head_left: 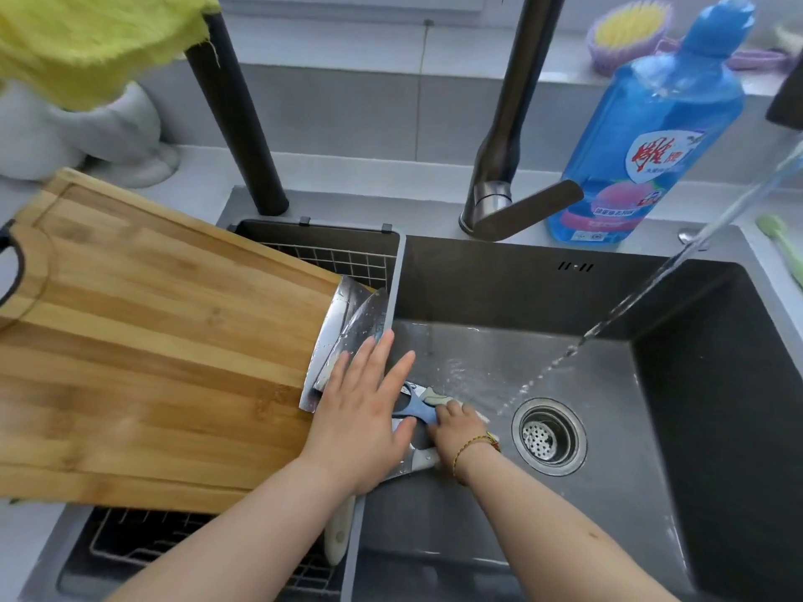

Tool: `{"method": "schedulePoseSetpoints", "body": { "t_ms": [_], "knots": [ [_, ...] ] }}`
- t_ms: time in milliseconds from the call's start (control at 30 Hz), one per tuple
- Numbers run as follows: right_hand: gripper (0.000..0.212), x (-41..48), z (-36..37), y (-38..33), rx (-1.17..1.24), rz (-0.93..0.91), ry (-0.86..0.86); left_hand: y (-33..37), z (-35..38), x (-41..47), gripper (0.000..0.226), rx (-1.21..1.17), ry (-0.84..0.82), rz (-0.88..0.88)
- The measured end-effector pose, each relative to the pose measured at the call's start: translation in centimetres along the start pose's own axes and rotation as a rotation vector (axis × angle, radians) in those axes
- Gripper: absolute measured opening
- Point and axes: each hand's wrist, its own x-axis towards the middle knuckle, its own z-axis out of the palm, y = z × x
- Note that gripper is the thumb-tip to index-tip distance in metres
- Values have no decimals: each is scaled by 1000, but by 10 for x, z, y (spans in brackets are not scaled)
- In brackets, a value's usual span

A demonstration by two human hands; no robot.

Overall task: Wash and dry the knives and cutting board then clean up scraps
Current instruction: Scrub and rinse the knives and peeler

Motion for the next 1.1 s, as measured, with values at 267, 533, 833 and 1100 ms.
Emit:
{"method": "schedulePoseSetpoints", "body": {
  "t_ms": [267,533,833,1100],
  "knots": [
    [39,-9,3,-1,-130,-93,36,3,-4,-1,68,44,-39,-47],
    [39,-45,-16,19,54,25,-102,5,-9,-5,64,14,-74,-35],
    [27,-121,-61,20,201,192,-130,3,-13,-10,62,-31,-88,-19],
    [10,-196,-60,19,610,470,159,16,-20,-27,42,-73,199,62]
  ]
}}
